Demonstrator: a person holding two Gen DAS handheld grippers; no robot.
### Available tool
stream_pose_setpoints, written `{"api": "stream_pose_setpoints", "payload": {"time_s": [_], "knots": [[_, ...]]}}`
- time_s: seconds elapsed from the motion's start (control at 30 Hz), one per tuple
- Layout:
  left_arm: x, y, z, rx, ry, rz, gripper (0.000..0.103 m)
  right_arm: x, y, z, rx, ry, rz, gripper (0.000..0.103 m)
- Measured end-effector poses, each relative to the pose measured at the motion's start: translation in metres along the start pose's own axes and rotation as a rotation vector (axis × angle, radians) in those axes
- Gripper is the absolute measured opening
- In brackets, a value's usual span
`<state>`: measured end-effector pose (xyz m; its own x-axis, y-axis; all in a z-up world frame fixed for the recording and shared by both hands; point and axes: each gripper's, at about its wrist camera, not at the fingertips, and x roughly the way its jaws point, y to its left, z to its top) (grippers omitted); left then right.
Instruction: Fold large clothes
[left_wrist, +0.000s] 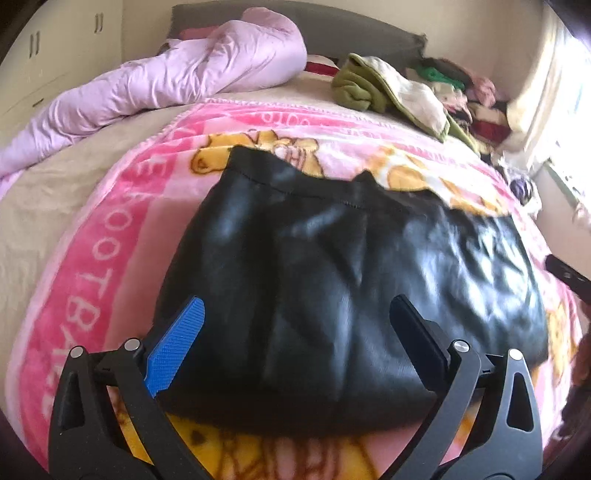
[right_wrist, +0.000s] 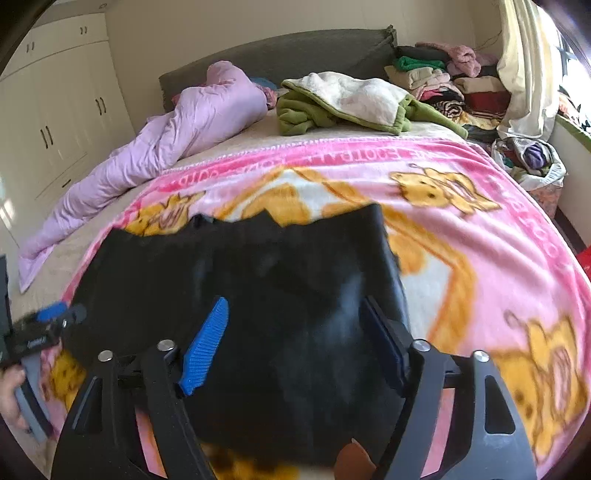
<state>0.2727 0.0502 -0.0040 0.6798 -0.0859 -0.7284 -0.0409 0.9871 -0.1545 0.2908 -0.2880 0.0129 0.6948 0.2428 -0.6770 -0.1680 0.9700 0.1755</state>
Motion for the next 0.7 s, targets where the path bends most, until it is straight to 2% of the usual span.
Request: {"api": "stream_pose_setpoints", "payload": {"time_s": [0.1, 0.17, 0.27, 0.4, 0.47, 0.57, 0.7], "knots": [[0.001, -0.011, 0.010, 0.021, -0.023, 0.007, 0.094, 0.027, 0.007, 0.018, -0.013, 0.014, -0.004, 0.064], [0.007, -0.018, 0.014, 0.036, -0.012, 0.006, 0.094, 0.045, 0.008, 0.026, -0.015, 0.035, -0.004, 0.064], [0.019, -0.024, 0.017, 0.054, 0.010, 0.017, 0.094, 0.066, 0.001, 0.036, -0.011, 0.065, -0.050, 0.064], [0.034, -0.028, 0.017, 0.071, 0.041, 0.007, 0.094, 0.096, -0.018, 0.031, 0.005, 0.142, -0.120, 0.065], [0.045, -0.027, 0.015, 0.090, 0.065, 0.027, 0.094, 0.109, -0.031, 0.024, 0.042, 0.186, -0.098, 0.063], [0.057, -0.026, 0.011, 0.119, 0.085, 0.039, 0.094, 0.115, -0.036, 0.017, 0.052, 0.192, -0.093, 0.063], [0.057, -0.028, 0.009, 0.152, 0.070, 0.045, 0.094, 0.116, -0.029, 0.015, 0.032, 0.183, -0.126, 0.063]]}}
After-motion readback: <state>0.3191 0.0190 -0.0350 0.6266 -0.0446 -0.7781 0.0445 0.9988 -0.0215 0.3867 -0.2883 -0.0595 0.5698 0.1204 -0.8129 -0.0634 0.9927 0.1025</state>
